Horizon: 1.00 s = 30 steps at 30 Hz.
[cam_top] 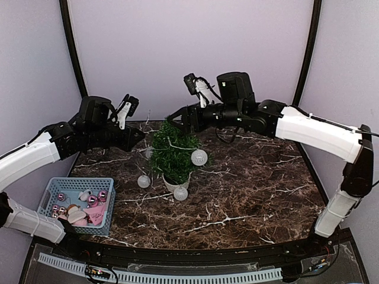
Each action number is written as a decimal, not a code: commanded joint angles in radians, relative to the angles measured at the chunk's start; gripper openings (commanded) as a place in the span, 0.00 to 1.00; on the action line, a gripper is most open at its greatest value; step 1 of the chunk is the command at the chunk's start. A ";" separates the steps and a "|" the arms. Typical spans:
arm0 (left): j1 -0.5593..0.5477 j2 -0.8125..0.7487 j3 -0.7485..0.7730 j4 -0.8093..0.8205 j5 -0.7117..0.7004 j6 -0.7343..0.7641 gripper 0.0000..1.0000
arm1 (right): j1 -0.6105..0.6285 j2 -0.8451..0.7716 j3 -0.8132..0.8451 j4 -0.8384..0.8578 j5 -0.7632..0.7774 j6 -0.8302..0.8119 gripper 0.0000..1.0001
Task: Decorate the small christmas tree
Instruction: Wrap the side of the string light in the gap of the branches.
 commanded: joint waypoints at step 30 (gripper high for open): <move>0.006 -0.204 -0.244 0.218 0.035 -0.035 0.84 | -0.015 0.141 0.139 0.280 -0.260 0.109 0.00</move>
